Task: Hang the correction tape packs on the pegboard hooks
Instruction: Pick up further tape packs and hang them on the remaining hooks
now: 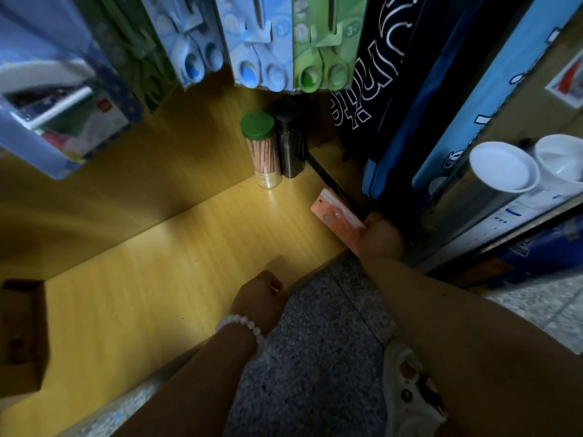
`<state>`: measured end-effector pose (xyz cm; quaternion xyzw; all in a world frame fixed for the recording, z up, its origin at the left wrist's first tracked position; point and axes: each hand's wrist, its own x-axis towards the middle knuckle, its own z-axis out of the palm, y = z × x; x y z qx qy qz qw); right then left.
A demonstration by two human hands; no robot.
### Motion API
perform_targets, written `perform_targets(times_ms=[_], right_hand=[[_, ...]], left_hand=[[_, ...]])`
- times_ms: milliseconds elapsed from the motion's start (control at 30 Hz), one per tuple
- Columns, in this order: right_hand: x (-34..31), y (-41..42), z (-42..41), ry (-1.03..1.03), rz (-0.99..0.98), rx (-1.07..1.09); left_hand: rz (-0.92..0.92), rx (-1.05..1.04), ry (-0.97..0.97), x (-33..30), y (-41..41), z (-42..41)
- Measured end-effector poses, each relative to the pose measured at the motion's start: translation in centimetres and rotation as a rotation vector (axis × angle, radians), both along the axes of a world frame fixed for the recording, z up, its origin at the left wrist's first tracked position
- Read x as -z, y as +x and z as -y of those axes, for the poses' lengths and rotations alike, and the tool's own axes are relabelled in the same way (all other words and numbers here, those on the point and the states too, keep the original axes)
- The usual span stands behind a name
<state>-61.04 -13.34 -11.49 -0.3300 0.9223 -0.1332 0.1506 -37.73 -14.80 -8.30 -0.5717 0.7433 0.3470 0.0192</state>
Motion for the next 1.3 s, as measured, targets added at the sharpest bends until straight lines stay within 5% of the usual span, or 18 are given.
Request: perform_targets(times_ms=[333,633,967,1300], right_hand=[[-0.9,-0.1,-0.1,-0.086,0.071,0.124],[-1.5,0.6,0.2,-0.268,0.374,0.340],[-2.3,1.5,-1.0,-0.260,0.348,0.263],[-6.2,5.8,-2.6,-0.475,0.757,0.277]], left_hand=[[0.009,-0.013,0.000,-0.2,0.1,-0.2],[0.041,-0.015,0.030,-0.3,0.6,-0.1],[0.032,-0.030,0.041,-0.8,0.2,0.0],[-0.486,-0.514,0.355,-4.3,-0.8,-0.7]])
